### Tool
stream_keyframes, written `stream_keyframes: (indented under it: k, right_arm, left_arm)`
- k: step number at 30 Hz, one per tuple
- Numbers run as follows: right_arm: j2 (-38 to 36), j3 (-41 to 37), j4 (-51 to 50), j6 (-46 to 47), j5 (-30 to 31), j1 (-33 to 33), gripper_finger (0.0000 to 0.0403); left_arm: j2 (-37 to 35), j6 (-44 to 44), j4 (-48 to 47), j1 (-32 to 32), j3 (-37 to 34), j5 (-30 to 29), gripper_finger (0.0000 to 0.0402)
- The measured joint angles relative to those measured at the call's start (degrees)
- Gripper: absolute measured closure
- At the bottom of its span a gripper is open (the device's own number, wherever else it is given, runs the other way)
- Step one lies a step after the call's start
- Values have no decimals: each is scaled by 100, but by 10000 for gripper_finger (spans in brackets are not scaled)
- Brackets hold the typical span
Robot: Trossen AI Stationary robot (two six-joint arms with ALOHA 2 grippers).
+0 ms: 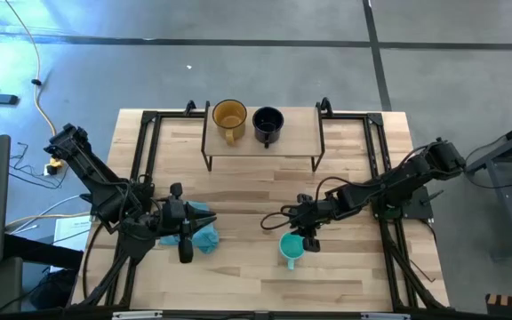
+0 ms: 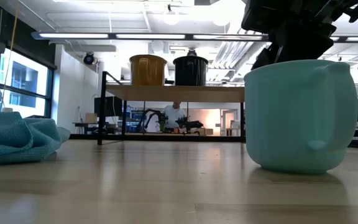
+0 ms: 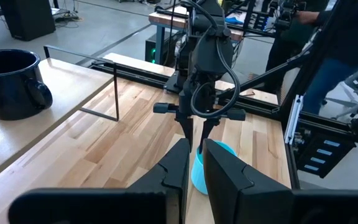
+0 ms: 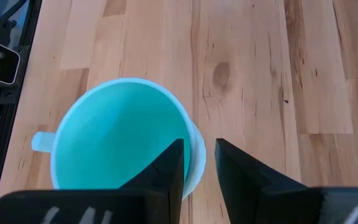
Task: Stack small to large cups/mugs on shelf
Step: Put the light blue cup on the shelf
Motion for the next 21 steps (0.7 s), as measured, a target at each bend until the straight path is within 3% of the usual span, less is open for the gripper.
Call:
stream_keyframes:
  k: [6,13,21]
  right_arm:
    - [0,0,26,22,0,0,333]
    - [0,0,24,-13,-118,0,396]
    - [0,-2,26,27,-20,0,400]
  left_arm:
    - [0,-1,-1,0,0,-1,364]
    - [0,-1,0,0,0,-3,364]
    - [0,-1,0,1,0,-3,364]
